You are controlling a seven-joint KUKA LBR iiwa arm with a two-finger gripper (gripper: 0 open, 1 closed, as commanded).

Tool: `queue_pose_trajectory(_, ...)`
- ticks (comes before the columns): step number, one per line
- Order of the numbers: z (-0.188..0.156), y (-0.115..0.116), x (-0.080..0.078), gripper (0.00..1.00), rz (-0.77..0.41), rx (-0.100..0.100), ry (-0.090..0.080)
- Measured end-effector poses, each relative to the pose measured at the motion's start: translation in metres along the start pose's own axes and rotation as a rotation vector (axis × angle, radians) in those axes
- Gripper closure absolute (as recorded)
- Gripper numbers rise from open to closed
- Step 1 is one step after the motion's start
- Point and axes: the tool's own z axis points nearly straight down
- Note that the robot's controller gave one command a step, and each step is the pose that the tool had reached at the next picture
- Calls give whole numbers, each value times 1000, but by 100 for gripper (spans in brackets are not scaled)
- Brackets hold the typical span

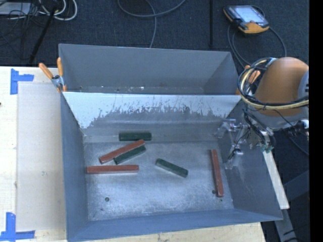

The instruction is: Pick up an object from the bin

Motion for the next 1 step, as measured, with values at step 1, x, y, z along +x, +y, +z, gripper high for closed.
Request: queue_pose_trajectory(1, 23, -3, 11, 0, 41, 1, -6)
